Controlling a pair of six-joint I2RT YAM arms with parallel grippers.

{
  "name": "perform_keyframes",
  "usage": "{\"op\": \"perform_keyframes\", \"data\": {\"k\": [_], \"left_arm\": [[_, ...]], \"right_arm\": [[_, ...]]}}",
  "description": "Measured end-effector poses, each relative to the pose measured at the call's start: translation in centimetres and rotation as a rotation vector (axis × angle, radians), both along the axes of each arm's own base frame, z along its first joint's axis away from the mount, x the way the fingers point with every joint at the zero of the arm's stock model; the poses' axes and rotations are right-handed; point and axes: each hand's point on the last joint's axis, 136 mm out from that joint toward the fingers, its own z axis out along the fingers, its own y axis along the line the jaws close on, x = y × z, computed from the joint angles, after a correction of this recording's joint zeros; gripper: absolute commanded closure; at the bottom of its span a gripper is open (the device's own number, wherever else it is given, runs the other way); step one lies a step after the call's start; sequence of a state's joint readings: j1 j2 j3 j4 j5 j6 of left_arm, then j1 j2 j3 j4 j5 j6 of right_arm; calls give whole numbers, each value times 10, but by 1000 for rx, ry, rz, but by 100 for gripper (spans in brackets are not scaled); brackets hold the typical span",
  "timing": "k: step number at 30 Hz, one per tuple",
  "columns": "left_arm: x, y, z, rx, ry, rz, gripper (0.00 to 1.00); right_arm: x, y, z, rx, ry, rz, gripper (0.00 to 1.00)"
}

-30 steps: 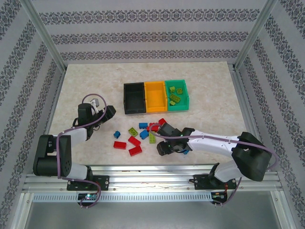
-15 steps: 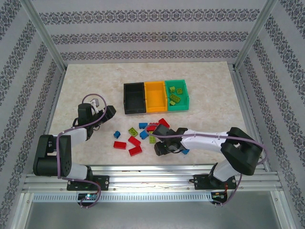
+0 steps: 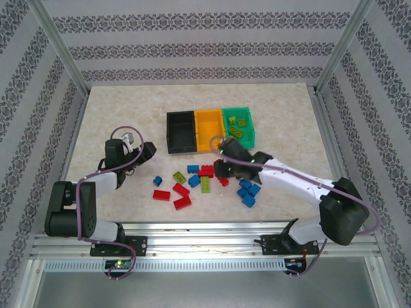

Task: Sort the legos into containers by color
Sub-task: Pick up the lego from the bottom-center of the table, then place the lego in the container.

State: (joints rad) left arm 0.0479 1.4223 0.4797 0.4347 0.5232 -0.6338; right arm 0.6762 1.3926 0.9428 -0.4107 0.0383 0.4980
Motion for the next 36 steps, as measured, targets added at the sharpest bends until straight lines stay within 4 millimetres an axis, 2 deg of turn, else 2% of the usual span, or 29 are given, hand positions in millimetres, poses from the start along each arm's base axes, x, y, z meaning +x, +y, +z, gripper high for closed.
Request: {"op": "perform_keyframes", "data": {"k": [4,7,10,12,19,23,25,28,33,36], "left_arm": [[0,0,0,0,0,0,21],[0,0,0,0,0,0,21],[0,0,0,0,0,0,21],[0,0,0,0,1,0,21],[0,0,-1,0,4,0,21],[0,0,-3,0,9,0,21],[0,0,-4,-1,11,0,21],[0,0,-4,0,11,0,21],[0,0,-4,-1,11,0,21],[0,0,-4,0,11,0,21]], "right_arm": [[63,-47,33,22,-97,-149,66],[103,-69,47,4,-136,-202,66],[135,-80,49,-24,-152,-214,65],[147,-83,41,-47,-144,-210,65],[175,-86,6,-118,-76,-179,63],[194,-82,1,-142,-65,-157,61],[198,-81,0,-156,-66,-149,55],[197,-85,-4,-185,-59,-148,48],[192,-89,-11,-205,-45,-144,47],[181,-91,-16,-207,-26,-139,48]]}}
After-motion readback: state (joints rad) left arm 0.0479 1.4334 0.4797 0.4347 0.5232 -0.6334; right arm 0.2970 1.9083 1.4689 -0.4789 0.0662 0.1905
